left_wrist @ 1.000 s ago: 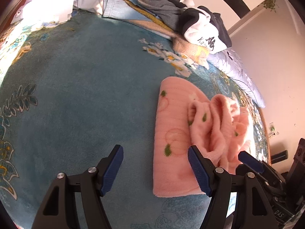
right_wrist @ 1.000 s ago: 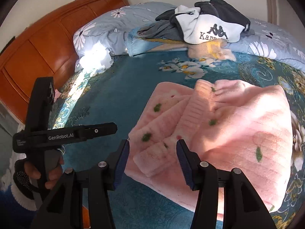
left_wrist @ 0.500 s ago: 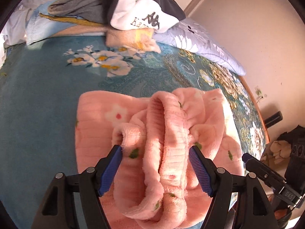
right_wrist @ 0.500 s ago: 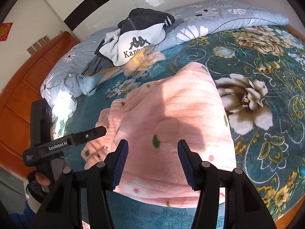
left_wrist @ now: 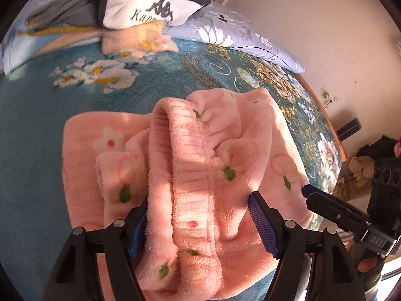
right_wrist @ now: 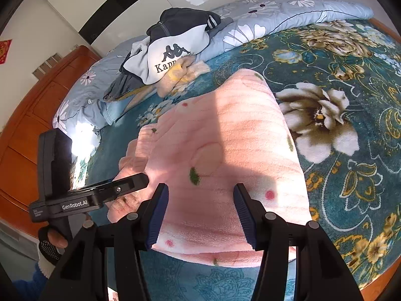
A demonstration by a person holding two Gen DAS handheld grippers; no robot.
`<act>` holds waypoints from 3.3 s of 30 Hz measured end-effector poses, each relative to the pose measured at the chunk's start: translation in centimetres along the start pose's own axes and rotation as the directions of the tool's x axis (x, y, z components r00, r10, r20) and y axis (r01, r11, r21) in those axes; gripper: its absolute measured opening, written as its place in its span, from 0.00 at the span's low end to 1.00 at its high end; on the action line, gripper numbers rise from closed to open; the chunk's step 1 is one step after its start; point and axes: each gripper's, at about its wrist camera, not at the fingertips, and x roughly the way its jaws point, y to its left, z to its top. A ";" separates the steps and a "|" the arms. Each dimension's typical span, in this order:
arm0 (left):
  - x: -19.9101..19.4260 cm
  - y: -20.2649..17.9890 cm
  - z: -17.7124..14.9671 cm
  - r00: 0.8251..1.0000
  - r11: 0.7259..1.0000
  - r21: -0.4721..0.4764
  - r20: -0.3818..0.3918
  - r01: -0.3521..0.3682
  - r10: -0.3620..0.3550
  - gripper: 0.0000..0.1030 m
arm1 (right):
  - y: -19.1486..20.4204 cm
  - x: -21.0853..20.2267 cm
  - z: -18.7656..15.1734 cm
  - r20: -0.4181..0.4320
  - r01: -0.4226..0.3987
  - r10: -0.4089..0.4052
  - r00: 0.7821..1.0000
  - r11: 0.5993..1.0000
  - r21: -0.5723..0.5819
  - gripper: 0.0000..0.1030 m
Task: Fold clothes
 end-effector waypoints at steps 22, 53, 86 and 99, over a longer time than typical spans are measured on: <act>-7.4 7.2 -3.0 0.936 0.912 -0.254 0.231 0.323 -0.267 0.12 | -0.8 -1.4 0.6 0.024 0.014 -0.014 1.000 1.000 0.010 0.54; -4.3 8.4 -6.5 0.991 0.928 -0.349 0.003 0.128 -0.136 0.70 | -0.6 0.9 0.4 -0.040 0.010 -0.012 0.999 0.999 -0.033 0.54; -9.8 7.4 -5.3 0.930 0.891 -0.308 0.265 0.334 -0.256 0.37 | 2.6 2.0 0.9 -0.086 0.017 -0.028 0.996 0.992 -0.128 0.54; -4.0 13.5 -9.6 0.949 0.805 -0.502 0.176 0.315 -0.261 0.42 | 1.4 4.2 -0.3 -0.150 0.022 -0.040 0.988 0.993 -0.117 0.54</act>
